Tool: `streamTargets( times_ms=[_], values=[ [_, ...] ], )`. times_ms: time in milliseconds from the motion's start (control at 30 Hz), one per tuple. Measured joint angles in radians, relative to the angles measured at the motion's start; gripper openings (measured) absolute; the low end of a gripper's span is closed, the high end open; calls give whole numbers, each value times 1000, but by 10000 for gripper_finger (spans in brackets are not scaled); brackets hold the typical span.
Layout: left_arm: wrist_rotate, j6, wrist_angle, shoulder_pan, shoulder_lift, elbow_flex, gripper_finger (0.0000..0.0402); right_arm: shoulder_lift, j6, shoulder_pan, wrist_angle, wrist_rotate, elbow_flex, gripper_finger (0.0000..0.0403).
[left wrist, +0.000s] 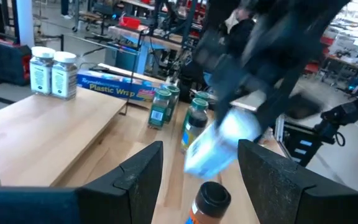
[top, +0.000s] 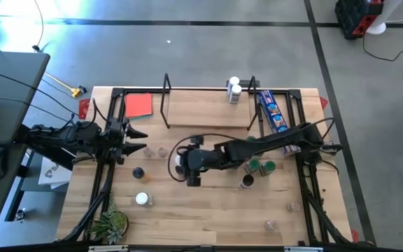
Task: Shelf spices
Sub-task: Put the top white seasoning bottle on the shelf aligned with the other white seasoning bottles
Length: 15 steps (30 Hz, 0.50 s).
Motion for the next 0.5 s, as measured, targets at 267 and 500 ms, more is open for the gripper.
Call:
streamTargets(
  times_ms=[267, 500],
  values=[
    [-9, -9, 51, -10, 0, -34, 202, -139, 139, -82, 311, 1, -405, 191],
    [-25, -8, 67, -10, 1, -34, 202, -181, 199, -123, 384, -59, -548, 191]
  ],
)
